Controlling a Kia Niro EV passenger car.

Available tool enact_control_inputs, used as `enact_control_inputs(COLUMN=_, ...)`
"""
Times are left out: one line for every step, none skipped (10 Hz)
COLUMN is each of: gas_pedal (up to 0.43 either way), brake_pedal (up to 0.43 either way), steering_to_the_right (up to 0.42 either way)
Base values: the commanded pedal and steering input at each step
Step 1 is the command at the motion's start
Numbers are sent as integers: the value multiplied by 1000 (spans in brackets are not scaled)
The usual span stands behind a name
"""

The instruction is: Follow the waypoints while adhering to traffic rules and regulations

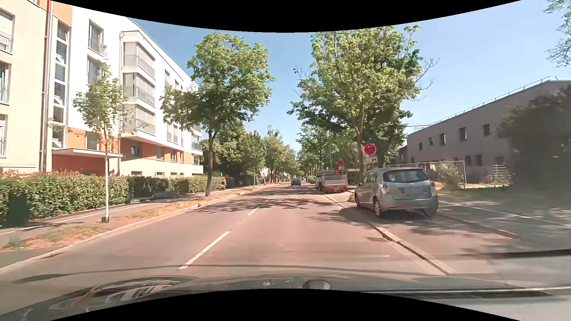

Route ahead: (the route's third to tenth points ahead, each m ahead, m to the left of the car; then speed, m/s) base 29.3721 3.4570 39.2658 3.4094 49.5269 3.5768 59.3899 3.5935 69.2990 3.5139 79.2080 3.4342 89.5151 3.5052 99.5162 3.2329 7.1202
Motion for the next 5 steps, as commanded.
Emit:
enact_control_inputs(gas_pedal=79, brake_pedal=0, steering_to_the_right=0)
enact_control_inputs(gas_pedal=79, brake_pedal=0, steering_to_the_right=1)
enact_control_inputs(gas_pedal=79, brake_pedal=0, steering_to_the_right=1)
enact_control_inputs(gas_pedal=79, brake_pedal=0, steering_to_the_right=1)
enact_control_inputs(gas_pedal=79, brake_pedal=0, steering_to_the_right=1)
